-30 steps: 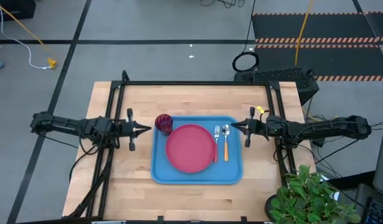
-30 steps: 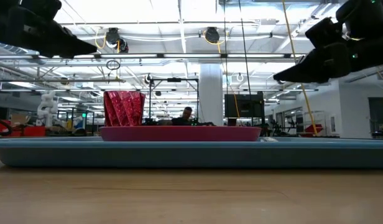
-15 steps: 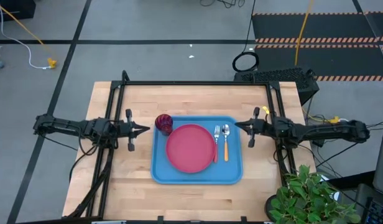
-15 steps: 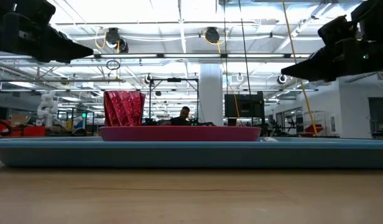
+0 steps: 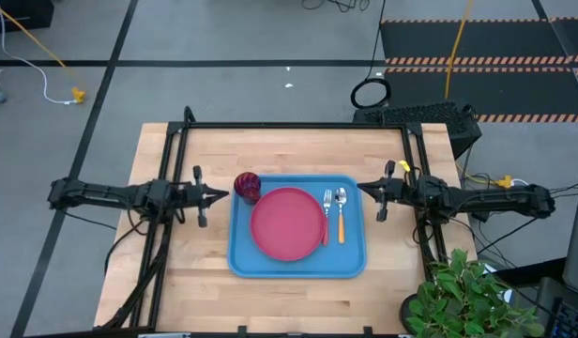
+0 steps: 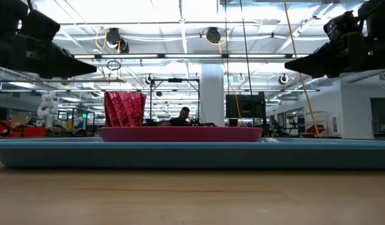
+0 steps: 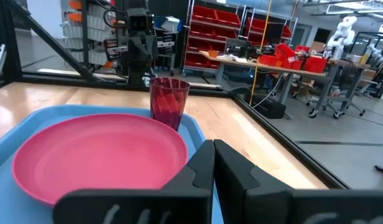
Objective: Pick and place plate/cup/fork/spoon on tray
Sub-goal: Return to Home Position
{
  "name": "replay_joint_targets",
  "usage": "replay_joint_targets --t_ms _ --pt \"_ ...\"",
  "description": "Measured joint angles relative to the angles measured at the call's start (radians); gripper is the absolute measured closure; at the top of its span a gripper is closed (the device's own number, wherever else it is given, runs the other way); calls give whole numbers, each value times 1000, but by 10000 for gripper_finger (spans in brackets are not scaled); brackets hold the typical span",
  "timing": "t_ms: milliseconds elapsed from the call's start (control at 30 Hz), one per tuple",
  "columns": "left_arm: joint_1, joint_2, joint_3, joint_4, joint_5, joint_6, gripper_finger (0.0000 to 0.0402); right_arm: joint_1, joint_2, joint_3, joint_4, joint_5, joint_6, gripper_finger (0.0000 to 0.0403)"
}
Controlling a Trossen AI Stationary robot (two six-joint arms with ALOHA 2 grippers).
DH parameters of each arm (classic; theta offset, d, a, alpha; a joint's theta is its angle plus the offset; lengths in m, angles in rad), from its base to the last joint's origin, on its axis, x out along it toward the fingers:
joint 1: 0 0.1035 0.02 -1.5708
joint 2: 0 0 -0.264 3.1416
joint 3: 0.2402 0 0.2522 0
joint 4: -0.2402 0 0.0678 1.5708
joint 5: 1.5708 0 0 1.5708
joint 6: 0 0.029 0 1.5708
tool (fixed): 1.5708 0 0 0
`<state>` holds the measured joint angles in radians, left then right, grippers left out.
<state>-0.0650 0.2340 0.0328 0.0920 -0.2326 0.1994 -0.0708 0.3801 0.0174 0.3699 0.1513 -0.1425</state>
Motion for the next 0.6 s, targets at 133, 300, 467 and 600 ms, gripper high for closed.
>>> replay_joint_targets --t_ms 133,300,467,600 --pt "24 0 -23 17 32 -10 386 0 -22 -1 -27 0 0 403" --pt "35 -1 -23 26 75 -16 387 0 -51 -1 -57 0 -5 403" --pt "35 -12 -23 45 86 -3 396 0 -88 -2 -78 0 -23 403" --pt "35 -61 -23 49 86 -15 385 0 -128 -2 -130 0 -27 403"
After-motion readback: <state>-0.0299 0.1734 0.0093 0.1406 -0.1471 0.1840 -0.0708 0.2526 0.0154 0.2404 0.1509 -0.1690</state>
